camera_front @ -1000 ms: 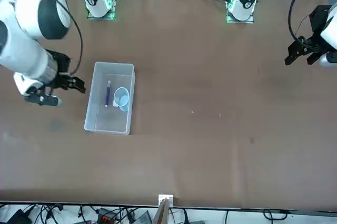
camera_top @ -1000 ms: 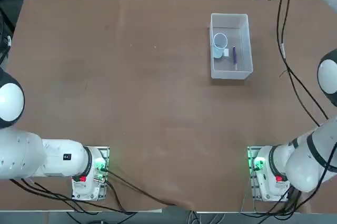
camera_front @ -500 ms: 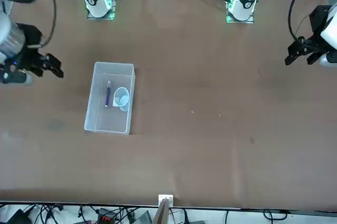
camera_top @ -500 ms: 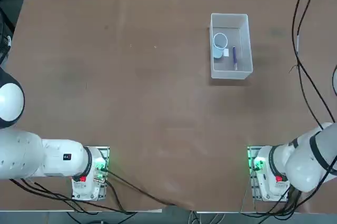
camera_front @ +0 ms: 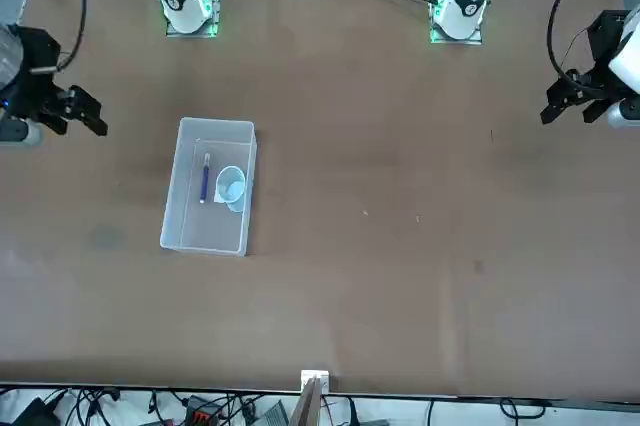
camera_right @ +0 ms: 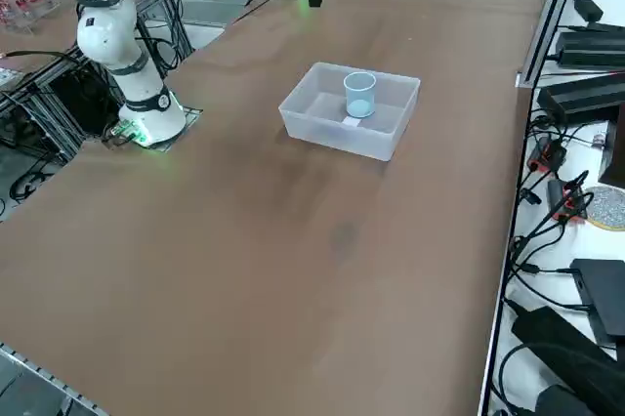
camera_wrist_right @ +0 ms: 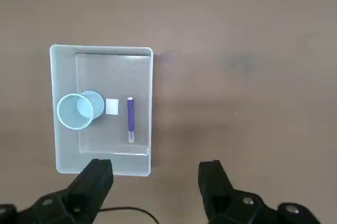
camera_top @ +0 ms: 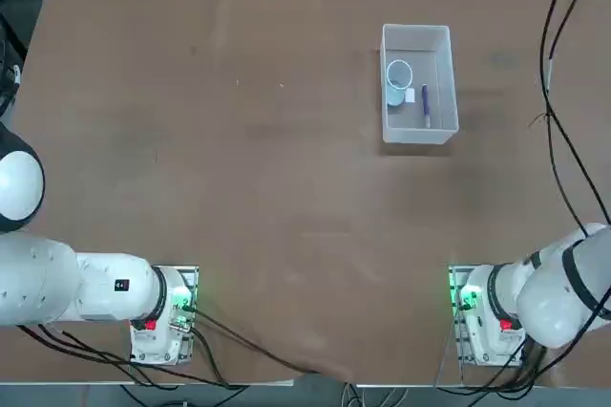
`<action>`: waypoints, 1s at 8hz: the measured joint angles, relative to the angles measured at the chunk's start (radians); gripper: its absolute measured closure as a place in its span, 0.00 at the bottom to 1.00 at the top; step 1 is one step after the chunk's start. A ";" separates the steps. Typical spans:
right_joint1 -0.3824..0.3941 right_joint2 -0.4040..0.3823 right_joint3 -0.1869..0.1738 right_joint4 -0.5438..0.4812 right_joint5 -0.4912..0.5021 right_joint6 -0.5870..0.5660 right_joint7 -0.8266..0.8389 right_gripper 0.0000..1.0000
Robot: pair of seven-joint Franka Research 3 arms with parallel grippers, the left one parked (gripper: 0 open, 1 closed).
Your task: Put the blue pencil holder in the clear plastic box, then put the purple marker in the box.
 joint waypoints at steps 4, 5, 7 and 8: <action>-0.307 -0.066 0.269 -0.001 -0.046 -0.053 -0.001 0.01; -0.364 -0.077 0.321 -0.003 -0.047 -0.067 -0.002 0.01; -0.473 -0.101 0.428 -0.025 -0.047 -0.076 -0.002 0.00; -0.511 -0.114 0.464 -0.041 -0.048 -0.076 -0.002 0.00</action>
